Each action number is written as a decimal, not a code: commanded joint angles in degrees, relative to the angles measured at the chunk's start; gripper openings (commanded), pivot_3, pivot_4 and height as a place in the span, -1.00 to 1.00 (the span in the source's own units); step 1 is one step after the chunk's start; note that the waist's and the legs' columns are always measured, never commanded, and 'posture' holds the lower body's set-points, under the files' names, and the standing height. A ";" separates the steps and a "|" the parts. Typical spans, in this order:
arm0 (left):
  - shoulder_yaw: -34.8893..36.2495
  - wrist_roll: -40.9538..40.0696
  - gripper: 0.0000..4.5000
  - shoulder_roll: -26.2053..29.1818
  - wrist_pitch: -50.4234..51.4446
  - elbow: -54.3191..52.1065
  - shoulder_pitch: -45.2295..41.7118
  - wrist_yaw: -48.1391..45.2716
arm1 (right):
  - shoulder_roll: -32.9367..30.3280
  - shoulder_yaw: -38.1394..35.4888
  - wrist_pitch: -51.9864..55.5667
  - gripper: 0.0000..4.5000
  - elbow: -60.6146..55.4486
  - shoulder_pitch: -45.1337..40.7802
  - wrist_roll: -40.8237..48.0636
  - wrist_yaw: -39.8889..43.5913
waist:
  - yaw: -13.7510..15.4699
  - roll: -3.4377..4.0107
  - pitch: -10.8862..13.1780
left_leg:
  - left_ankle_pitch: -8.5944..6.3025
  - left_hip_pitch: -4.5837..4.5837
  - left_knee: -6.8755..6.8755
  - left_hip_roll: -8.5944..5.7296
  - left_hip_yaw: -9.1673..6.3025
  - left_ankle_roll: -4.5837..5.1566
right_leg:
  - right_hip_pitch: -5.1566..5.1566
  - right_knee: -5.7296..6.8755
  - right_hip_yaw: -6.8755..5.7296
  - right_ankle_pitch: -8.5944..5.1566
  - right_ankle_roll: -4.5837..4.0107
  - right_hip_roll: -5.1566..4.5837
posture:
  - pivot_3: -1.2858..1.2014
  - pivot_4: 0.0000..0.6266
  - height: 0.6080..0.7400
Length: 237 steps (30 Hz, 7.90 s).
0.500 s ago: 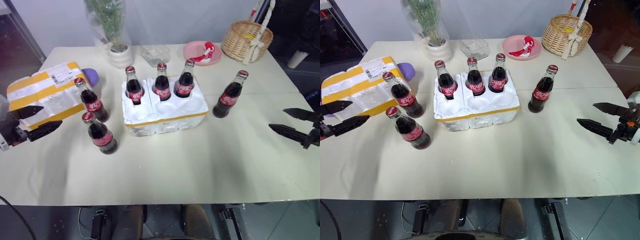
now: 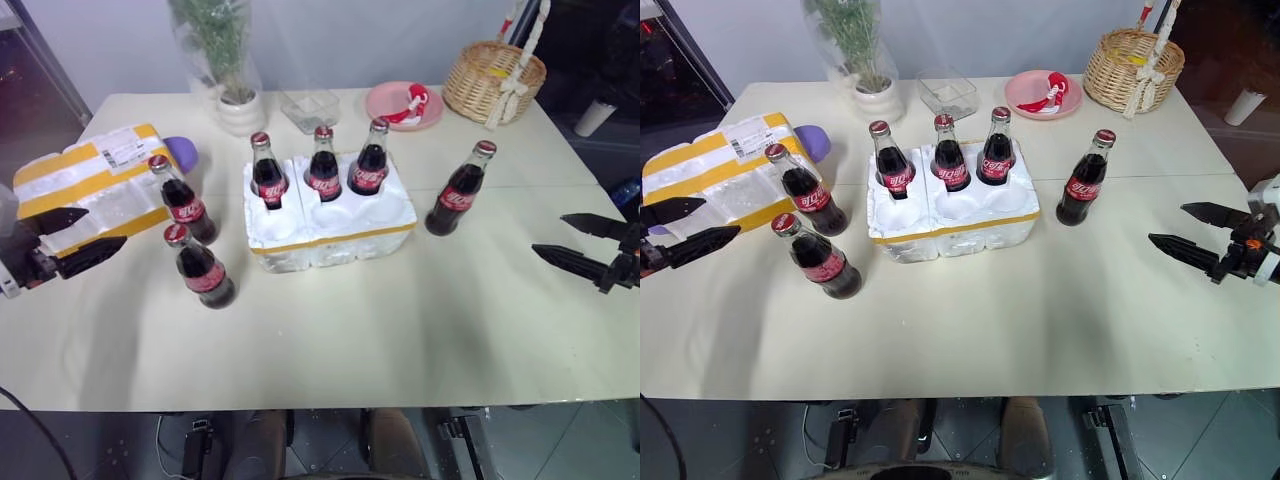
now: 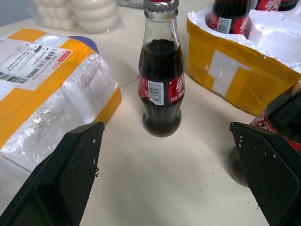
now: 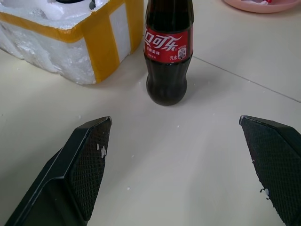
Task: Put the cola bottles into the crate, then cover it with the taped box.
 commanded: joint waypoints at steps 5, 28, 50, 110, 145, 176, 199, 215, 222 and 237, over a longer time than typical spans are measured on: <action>-4.42 -1.71 0.99 2.19 0.52 0.14 -7.42 -2.54 | -6.02 -0.95 5.77 1.00 -2.24 -5.98 3.99 3.61 | -0.08 0.03 0.01 | 0.00 -0.03 0.10 -0.01 0.00 0.00 | -0.01 0.05 0.00 0.01 0.00 0.00 | 0.03 -0.52 0.96; -7.80 0.43 0.99 12.18 -2.53 3.87 -4.73 -26.50 | -9.15 2.76 24.31 1.00 -25.74 -12.23 21.59 6.48 | -0.43 0.00 0.10 | -0.01 -0.15 0.13 0.01 0.01 0.01 | -0.36 0.50 0.03 -0.01 -0.01 -0.01 | 0.03 -0.52 0.96; -11.29 5.79 0.99 -0.66 -11.25 -9.26 4.86 -13.06 | -9.27 9.48 24.65 1.00 -22.54 -20.93 21.20 6.40 | 0.08 0.09 0.13 | -0.01 -0.15 0.18 0.08 0.07 0.00 | -0.34 0.48 0.04 -0.02 -0.03 0.01 | 0.03 -0.52 0.96; -42.83 6.54 0.25 -31.56 -5.34 16.30 -53.74 2.38 | -1.20 4.30 20.68 1.00 -34.65 -6.64 22.96 -3.87 | 0.15 -0.24 0.29 | 0.01 -0.17 0.35 -0.06 -0.03 0.01 | -0.20 0.51 0.01 0.01 0.05 0.02 | 0.03 -0.52 0.96; -43.08 12.53 0.98 -32.33 -1.79 12.76 -53.45 -0.84 | 4.26 12.67 18.70 1.00 -31.33 -13.24 20.58 -11.37 | 0.03 -0.24 0.30 | 0.01 -0.18 0.41 -0.11 -0.08 0.01 | -0.16 0.54 0.01 0.01 0.10 0.00 | 0.03 -0.52 0.96; -5.48 5.97 0.98 -15.00 5.98 -9.69 -7.80 14.15 | 0.79 15.91 15.51 1.00 -19.61 -19.49 13.61 -0.18 | 1.64 -0.26 0.25 | 0.02 -0.14 0.42 -0.02 0.00 -0.03 | -0.07 0.44 0.03 0.01 0.06 -0.02 | 0.03 -0.52 0.96; -22.14 13.56 0.98 -21.41 -10.58 18.28 -27.68 16.49 | 0.25 10.82 20.29 1.00 -25.44 -17.36 18.01 -1.58 | 0.04 -0.28 0.24 | 0.03 -0.13 0.37 -0.03 0.01 -0.02 | -0.16 0.56 0.03 0.03 0.08 0.00 | 0.03 -0.52 0.96; -25.33 14.73 0.20 -18.76 -11.11 24.38 -35.01 9.90 | 0.18 7.80 20.76 1.00 -27.74 -14.48 18.76 -5.01 | -0.03 -0.29 0.25 | 0.03 -0.14 0.35 -0.03 0.01 -0.02 | -0.19 0.57 0.02 0.03 0.09 0.00 | 0.03 -0.52 0.96; -20.25 -3.89 0.20 -11.27 8.64 8.05 -37.94 -2.59 | 1.09 8.63 19.99 1.00 -27.89 -13.85 18.35 -6.11 | 0.03 -0.43 0.34 | 0.03 -0.26 0.35 -0.02 -0.02 -0.02 | -0.27 0.56 0.02 0.03 0.09 0.00 | 0.03 -0.52 0.96; -37.04 3.15 0.20 -23.47 0.76 13.71 -49.43 -4.65 | 1.73 5.45 20.63 1.00 -30.73 -10.23 19.73 -10.11 | -0.21 -0.41 0.32 | 0.04 -0.18 0.36 -0.04 -0.01 -0.03 | -0.19 0.56 0.00 0.04 0.13 0.00 | 0.03 -0.52 0.96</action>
